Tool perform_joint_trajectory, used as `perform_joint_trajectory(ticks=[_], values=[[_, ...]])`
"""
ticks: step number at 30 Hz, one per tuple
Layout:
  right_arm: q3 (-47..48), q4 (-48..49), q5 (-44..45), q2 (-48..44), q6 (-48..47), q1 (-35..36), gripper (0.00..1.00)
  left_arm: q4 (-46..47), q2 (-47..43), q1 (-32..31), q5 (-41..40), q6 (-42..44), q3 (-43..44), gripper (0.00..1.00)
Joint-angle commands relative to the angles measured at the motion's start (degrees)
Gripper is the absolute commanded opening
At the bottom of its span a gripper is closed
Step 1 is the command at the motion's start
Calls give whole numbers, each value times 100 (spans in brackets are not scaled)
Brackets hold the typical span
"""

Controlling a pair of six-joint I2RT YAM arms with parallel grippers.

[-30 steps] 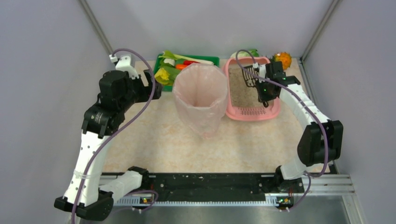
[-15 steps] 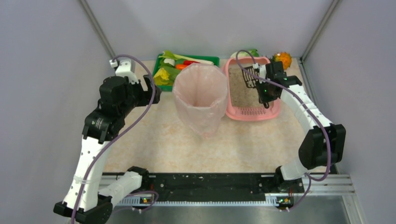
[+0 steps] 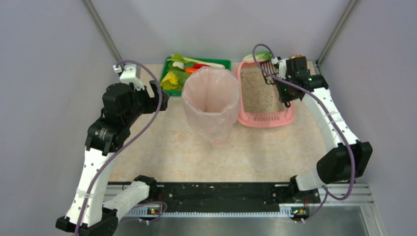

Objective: Clean the litter box

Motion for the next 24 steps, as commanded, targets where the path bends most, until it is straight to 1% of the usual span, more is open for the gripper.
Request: perform_joint_trajectory(ticks=[1, 10, 19, 24], values=[[654, -289, 97, -315, -52, 31, 0, 297, -125, -14, -3, 20, -37, 88], [1969, -918, 151, 16, -167, 167, 0, 247, -160, -14, 23, 7, -52, 88], [3335, -1508, 502, 518, -210, 979, 0, 245, -166, -10, -18, 13, -50, 87], [3712, -1691, 640, 710, -223, 1528, 0, 239, -152, -10, -46, 24, -38, 88]])
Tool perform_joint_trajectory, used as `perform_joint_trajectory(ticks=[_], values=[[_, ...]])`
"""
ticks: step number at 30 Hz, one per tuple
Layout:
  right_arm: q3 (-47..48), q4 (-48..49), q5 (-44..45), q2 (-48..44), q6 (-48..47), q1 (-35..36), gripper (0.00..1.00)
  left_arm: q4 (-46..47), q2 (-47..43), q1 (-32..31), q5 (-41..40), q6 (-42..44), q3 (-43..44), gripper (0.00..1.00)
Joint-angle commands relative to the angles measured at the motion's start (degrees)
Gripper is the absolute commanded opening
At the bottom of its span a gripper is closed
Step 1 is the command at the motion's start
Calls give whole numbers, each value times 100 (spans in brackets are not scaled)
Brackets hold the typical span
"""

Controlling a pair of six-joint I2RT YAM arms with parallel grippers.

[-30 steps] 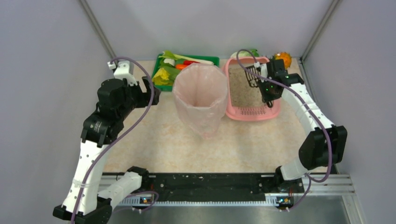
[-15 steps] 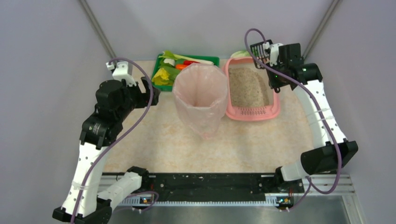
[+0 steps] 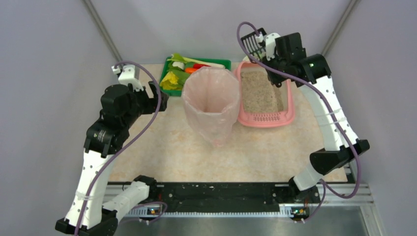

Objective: Clean the litter box

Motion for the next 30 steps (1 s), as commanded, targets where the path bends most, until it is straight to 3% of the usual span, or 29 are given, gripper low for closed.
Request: perform_joint_trajectory(ticks=[1, 12, 19, 25, 30], values=[[492, -234, 262, 131, -55, 504, 0, 215, -69, -14, -62, 24, -26, 88], [362, -354, 1408, 361, -511, 2086, 0, 250, 17, -14, -24, 24, 9, 88], [-824, 335, 3612, 244, -1474, 2998, 0, 234, -10, -14, -74, 29, 23, 88], [-1981, 2006, 5045, -297, -2875, 3377, 0, 223, -42, -14, -160, 59, 26, 88], [-3579, 5149, 5437, -1167, -5361, 3771, 0, 232, -75, -13, -183, 77, 0, 88]])
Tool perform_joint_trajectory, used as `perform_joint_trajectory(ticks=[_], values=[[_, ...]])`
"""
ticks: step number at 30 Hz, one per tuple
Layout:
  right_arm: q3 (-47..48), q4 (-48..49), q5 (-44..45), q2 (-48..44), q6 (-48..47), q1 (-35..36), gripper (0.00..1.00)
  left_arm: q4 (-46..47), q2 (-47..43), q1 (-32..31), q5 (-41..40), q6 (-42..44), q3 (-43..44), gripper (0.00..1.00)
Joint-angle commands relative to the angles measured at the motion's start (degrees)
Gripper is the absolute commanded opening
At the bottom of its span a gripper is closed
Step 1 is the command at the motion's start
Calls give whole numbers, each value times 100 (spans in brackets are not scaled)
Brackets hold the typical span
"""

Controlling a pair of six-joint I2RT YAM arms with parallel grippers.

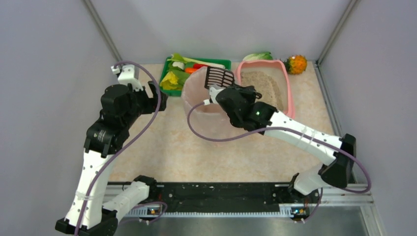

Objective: Clean the litter box

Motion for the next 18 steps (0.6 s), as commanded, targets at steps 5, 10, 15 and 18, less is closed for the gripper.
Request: perform_joint_trajectory(ticks=[5, 10, 15, 18], values=[[-1671, 5093, 734, -1092, -4111, 429, 0, 239, -111, -14, -93, 73, -22, 88], [-2269, 6751, 385, -1104, -5656, 435, 0, 217, -209, -14, -156, 90, -61, 88], [-2500, 7169, -144, -1096, -6649, 423, 0, 219, -273, -13, -188, 107, -102, 88], [-2715, 6741, -745, -1464, -6860, 383, 0, 217, -329, -14, -192, 108, -130, 88]])
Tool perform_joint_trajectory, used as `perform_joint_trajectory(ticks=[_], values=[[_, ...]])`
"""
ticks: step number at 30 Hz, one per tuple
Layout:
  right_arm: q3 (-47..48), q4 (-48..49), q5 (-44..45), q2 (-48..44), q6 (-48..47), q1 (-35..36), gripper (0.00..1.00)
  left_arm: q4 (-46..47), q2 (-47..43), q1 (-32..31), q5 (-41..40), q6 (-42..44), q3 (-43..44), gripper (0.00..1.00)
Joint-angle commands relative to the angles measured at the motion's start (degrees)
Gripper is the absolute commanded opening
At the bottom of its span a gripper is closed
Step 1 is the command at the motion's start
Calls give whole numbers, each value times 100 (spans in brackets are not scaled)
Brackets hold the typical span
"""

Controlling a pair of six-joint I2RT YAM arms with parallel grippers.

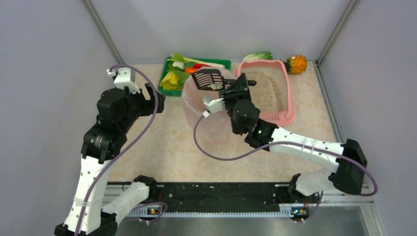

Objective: Clean the litter box

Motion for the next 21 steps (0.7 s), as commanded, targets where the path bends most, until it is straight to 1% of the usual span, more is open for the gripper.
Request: perform_joint_trajectory(ticks=[1, 7, 10, 13, 18, 20, 21], values=[[-184, 154, -919, -600, -807, -46, 0, 206, -125, -14, -89, 80, -88, 88], [-38, -418, -1257, -733, -976, -356, 0, 210, -170, -14, -103, 117, -130, 88], [184, -683, -1428, -646, -1033, -617, 0, 210, -180, -14, -90, 119, -128, 88], [415, -1159, -1514, -518, -1088, -831, 0, 206, -200, -14, -74, 136, -136, 88], [687, -1181, -1609, -389, -1209, -843, 0, 181, -283, -14, -148, 141, -163, 88], [700, -939, -1643, -348, -1262, -858, 0, 193, -301, -14, -155, 154, -168, 88], [745, -997, -1624, -297, -1242, -828, 0, 195, -312, -14, -162, 154, -175, 88]])
